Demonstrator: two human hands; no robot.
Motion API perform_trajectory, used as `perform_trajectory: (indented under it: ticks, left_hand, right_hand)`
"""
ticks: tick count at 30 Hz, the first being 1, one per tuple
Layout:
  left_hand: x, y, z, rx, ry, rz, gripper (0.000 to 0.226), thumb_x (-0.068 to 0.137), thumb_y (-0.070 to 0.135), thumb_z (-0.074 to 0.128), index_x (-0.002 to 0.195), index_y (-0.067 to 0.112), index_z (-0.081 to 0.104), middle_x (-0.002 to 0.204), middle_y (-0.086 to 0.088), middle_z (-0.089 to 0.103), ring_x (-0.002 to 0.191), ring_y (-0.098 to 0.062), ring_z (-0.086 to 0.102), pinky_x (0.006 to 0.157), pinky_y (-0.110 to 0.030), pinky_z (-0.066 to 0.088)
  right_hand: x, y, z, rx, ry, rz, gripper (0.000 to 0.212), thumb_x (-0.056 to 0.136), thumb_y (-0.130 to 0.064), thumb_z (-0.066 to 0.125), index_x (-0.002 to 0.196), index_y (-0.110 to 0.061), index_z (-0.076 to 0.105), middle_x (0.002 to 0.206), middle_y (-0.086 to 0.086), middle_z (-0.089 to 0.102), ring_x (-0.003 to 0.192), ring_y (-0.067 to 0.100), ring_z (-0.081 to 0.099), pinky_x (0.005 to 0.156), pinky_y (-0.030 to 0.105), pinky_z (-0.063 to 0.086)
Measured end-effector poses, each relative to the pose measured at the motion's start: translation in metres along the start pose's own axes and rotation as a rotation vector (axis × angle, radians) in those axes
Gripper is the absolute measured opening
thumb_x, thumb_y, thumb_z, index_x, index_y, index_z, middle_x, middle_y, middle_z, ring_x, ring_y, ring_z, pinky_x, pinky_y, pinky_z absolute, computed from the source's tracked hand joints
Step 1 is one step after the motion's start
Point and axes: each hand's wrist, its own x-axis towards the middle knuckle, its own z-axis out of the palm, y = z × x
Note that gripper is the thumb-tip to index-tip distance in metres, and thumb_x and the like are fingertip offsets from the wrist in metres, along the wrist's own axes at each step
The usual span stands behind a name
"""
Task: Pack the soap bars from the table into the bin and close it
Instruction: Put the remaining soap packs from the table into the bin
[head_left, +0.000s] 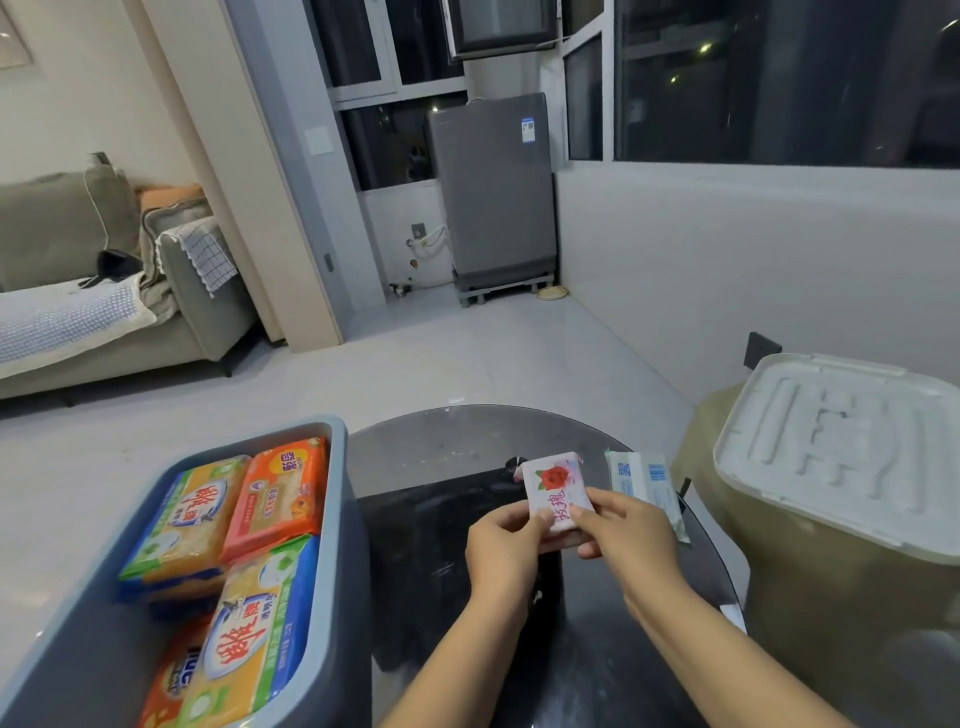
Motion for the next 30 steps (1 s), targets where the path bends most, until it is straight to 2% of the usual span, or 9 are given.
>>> perform_trajectory:
  ticks: [3,6,9,12,16,21,25,27,30]
  left_hand:
    - [-0.005,0.010,0.013,-0.010,-0.008,0.045,0.017,0.086,0.011,0.064,0.099,0.014,0.075,0.090,-0.002,0.078,0.085,-0.019,0.074,0.091,-0.041,0.055]
    - [-0.006,0.017,0.032,-0.008,-0.030,0.067,0.019,0.087,0.011,0.064,0.102,0.014,0.074,0.094,-0.002,0.077,0.088,-0.019,0.073,0.089,-0.038,0.056]
    - [-0.006,0.019,0.050,0.002,-0.076,0.063,0.019,0.087,0.009,0.062,0.103,0.010,0.074,0.093,-0.005,0.077,0.084,-0.021,0.075,0.085,-0.037,0.058]
    - [-0.002,0.017,0.065,0.021,-0.087,0.067,0.019,0.087,0.009,0.063,0.101,0.009,0.074,0.093,-0.005,0.077,0.086,-0.022,0.074,0.086,-0.039,0.057]
    - [0.004,0.016,0.076,0.068,-0.084,0.109,0.018,0.084,0.012,0.065,0.099,0.012,0.075,0.090,-0.001,0.077,0.085,-0.017,0.073,0.082,-0.033,0.058]
    - [0.012,0.016,0.080,0.067,-0.041,0.040,0.009,0.084,0.018,0.065,0.093,0.015,0.066,0.090,0.001,0.073,0.081,-0.010,0.071,0.061,-0.017,0.052]
    - [0.016,0.019,0.087,0.017,-0.152,-0.085,0.022,0.091,0.018,0.055,0.107,0.007,0.064,0.100,-0.009,0.073,0.088,-0.020,0.071,0.072,-0.030,0.059]
    - [0.015,0.020,0.088,0.045,-0.210,-0.083,0.027,0.093,0.021,0.050,0.109,0.010,0.069,0.097,-0.007,0.075,0.085,-0.016,0.071,0.066,-0.024,0.056]
    - [0.012,0.021,0.086,0.069,-0.200,-0.072,0.027,0.094,0.021,0.048,0.106,0.016,0.072,0.095,-0.002,0.076,0.087,-0.014,0.071,0.072,-0.026,0.055]
  right_hand:
    - [0.000,-0.007,-0.013,-0.003,0.039,-0.048,0.024,0.082,-0.011,0.063,0.103,-0.019,0.071,0.076,-0.009,0.073,0.048,0.013,0.062,0.063,0.030,0.054]
    - [0.003,-0.012,-0.029,-0.011,0.086,-0.061,0.026,0.083,-0.012,0.063,0.108,-0.020,0.069,0.076,-0.010,0.072,0.050,0.015,0.065,0.064,0.032,0.056]
    - [0.009,-0.011,-0.044,-0.004,0.132,-0.059,0.025,0.083,-0.010,0.062,0.104,-0.021,0.070,0.064,-0.019,0.069,0.043,0.010,0.063,0.054,0.029,0.055]
    - [0.017,-0.009,-0.055,-0.014,0.159,-0.034,0.024,0.082,-0.010,0.062,0.102,-0.019,0.071,0.071,-0.011,0.072,0.046,0.014,0.064,0.064,0.040,0.060]
    - [0.025,-0.005,-0.063,-0.042,0.187,-0.022,0.020,0.082,-0.015,0.063,0.099,-0.022,0.072,0.074,-0.010,0.073,0.052,0.015,0.066,0.059,0.035,0.059]
    - [0.030,-0.005,-0.063,-0.204,0.221,-0.018,0.015,0.082,-0.028,0.062,0.094,-0.026,0.070,0.081,-0.009,0.069,0.077,0.017,0.067,0.073,0.043,0.058]
    - [0.034,-0.007,-0.055,-0.203,0.133,0.089,0.025,0.090,-0.031,0.051,0.106,-0.016,0.064,0.093,0.002,0.067,0.087,0.022,0.064,0.083,0.041,0.054]
    - [0.035,-0.009,-0.054,-0.201,0.074,0.120,0.030,0.093,-0.031,0.045,0.112,-0.014,0.061,0.099,0.006,0.066,0.091,0.024,0.062,0.084,0.038,0.052]
    - [0.035,-0.010,-0.055,-0.190,0.068,0.115,0.028,0.093,-0.030,0.046,0.109,-0.014,0.064,0.100,0.008,0.069,0.092,0.026,0.063,0.088,0.042,0.052]
